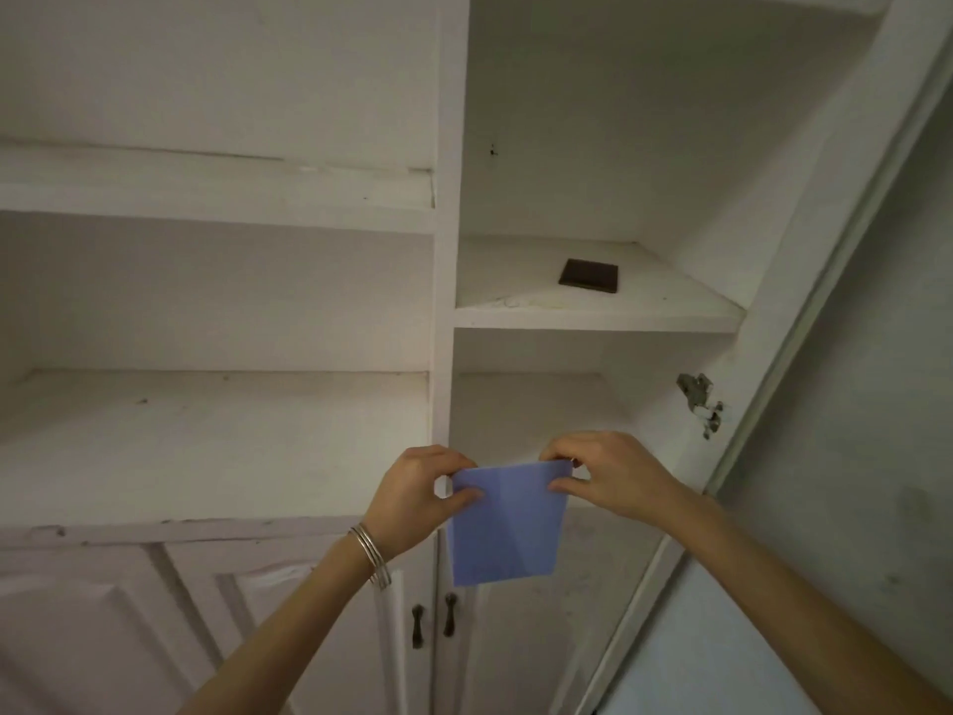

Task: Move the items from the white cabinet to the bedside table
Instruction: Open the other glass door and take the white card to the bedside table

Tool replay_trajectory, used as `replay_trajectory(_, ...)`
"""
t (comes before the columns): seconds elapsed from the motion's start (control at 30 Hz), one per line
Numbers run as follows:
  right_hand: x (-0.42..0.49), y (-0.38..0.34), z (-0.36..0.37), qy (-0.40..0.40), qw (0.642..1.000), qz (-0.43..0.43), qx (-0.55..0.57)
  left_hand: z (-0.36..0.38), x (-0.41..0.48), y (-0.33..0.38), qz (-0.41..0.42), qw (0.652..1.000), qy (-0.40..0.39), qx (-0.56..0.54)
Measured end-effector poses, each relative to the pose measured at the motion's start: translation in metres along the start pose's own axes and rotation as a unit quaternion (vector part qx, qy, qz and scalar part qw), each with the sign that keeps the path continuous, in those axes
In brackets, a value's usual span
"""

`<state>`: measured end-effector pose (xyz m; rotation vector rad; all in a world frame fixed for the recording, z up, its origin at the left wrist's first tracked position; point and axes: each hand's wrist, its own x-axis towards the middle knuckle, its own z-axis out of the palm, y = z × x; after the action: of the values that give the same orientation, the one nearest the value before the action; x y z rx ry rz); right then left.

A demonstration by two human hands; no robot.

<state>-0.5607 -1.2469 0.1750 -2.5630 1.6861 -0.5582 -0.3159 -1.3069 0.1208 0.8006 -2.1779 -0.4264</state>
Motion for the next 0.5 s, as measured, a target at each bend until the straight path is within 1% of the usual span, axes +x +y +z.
replay_trajectory(0.1,0.007,-0.013,0.000,-0.020,0.999,-0.029,0.030,-0.007,-0.013,0.009,-0.015,0.999,0.011,0.036)
replay_trajectory(0.23,0.015,-0.032,0.010,-0.053,0.993,-0.077,0.070,-0.018,-0.040,0.019,-0.058,0.995,0.039,0.071)
replay_trajectory(0.4,0.023,-0.065,0.030,-0.074,0.982,-0.149,0.088,-0.034,-0.095,0.036,-0.134,0.981,0.077,0.120)
replay_trajectory(0.5,0.026,-0.096,0.048,-0.106,0.968,-0.205,0.096,-0.048,-0.138,0.049,-0.177,0.970,0.088,0.143)
